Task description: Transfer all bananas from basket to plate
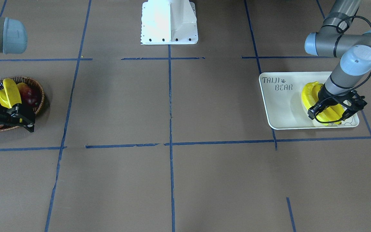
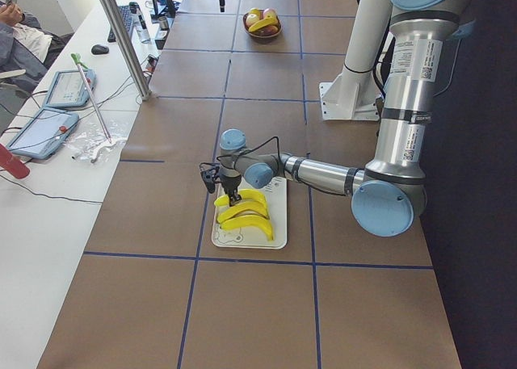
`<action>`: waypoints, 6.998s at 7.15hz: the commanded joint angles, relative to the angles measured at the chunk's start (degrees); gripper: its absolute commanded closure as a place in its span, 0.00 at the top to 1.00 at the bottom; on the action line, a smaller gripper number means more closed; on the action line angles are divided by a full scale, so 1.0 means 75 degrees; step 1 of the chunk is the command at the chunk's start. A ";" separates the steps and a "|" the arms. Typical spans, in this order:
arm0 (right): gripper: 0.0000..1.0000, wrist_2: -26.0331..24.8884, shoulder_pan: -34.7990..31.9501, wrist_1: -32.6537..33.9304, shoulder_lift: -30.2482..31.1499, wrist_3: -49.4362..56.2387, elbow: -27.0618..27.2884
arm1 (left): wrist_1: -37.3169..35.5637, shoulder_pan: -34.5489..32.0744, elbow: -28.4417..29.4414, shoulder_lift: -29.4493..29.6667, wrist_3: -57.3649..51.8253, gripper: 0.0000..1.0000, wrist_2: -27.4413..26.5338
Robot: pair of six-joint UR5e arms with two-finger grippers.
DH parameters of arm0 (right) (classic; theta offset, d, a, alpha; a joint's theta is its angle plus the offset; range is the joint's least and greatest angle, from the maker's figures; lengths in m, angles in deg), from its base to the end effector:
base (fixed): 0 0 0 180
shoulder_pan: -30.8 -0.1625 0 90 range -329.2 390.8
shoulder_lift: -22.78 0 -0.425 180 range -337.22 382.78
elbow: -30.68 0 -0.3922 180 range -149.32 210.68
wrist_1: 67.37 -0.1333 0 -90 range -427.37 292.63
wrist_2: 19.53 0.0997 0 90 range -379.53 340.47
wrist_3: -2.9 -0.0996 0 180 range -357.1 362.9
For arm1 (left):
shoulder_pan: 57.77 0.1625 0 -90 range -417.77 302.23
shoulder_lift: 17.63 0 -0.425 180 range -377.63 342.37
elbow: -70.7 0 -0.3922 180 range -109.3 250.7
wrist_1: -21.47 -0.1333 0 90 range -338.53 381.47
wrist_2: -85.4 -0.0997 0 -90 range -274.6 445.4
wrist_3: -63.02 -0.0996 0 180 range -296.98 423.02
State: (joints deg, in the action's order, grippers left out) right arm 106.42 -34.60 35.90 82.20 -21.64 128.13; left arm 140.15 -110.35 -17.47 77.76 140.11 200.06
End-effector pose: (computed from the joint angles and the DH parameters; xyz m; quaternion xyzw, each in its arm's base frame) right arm -0.2023 -0.6217 0.3182 0.0601 -0.3589 -0.0666 0.9290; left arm 0.2698 -0.5037 0.5846 -0.0258 0.3391 -0.2627 0.9030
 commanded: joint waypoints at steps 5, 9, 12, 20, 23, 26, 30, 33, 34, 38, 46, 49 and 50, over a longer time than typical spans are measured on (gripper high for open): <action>1.00 0.0117 -0.0011 0.0105 0.0023 -0.0092 0.0249 | -0.0271 -0.1917 -0.0604 0.0114 -0.1033 1.00 0.2288; 1.00 -0.0093 0.0012 0.0012 0.1985 -0.0080 0.1837 | -0.1056 -0.1695 -0.1884 0.0160 -0.3465 1.00 0.3004; 1.00 -0.1121 0.1004 -0.0757 0.3559 -0.0162 0.2569 | -0.1058 -0.1614 -0.1909 0.0371 -0.3412 1.00 0.2959; 0.92 -0.2918 0.2965 -0.0738 0.4898 0.0845 0.2535 | -0.1058 -0.1391 -0.1850 0.0430 -0.3377 1.00 0.2935; 0.71 -0.2953 0.2988 -0.0738 0.4851 0.0846 0.2417 | -0.1058 -0.1391 -0.1827 0.0430 -0.3377 1.00 0.2935; 0.50 -0.3035 0.3000 -0.0727 0.4828 0.0846 0.2394 | -0.1058 -0.1391 -0.1815 0.0442 -0.3377 1.00 0.2935; 0.05 -0.3024 0.2919 -0.0727 0.4781 0.0846 0.2498 | -0.1058 -0.1391 -0.1815 0.0442 -0.3377 1.00 0.2947; 0.02 -0.3000 0.2474 0.0846 0.4654 0.0869 0.3817 | -0.1058 -0.1391 -0.1838 0.0442 -0.3377 1.00 0.2970; 0.02 -0.3000 0.2438 0.1551 0.4212 0.0869 0.4079 | -0.1058 -0.1391 -0.1827 0.0442 -0.3377 1.00 0.2970; 0.04 -0.2988 0.2367 0.1851 0.2441 -0.0403 0.3438 | -0.1058 -0.1391 -0.1757 0.0605 -0.3365 1.00 0.3005; 0.05 -0.2511 0.2531 -0.1751 0.1441 -0.4621 0.2454 | -0.0930 -0.1017 -0.1710 0.1272 -0.2432 1.00 0.2994; 0.05 -0.1782 0.2729 -0.4245 0.1441 -0.6031 0.2021 | -0.0930 -0.0466 -0.1710 0.2115 -0.2217 1.00 0.2982; 0.05 -0.1712 0.2870 -0.5101 0.1430 -0.6300 0.1798 | -0.0918 -0.0395 -0.1710 0.2280 -0.2216 1.00 0.2982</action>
State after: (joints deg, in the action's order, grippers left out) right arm 92.59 -14.21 5.53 92.99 -66.11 143.52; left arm 133.20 -114.17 -30.28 93.05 123.36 222.43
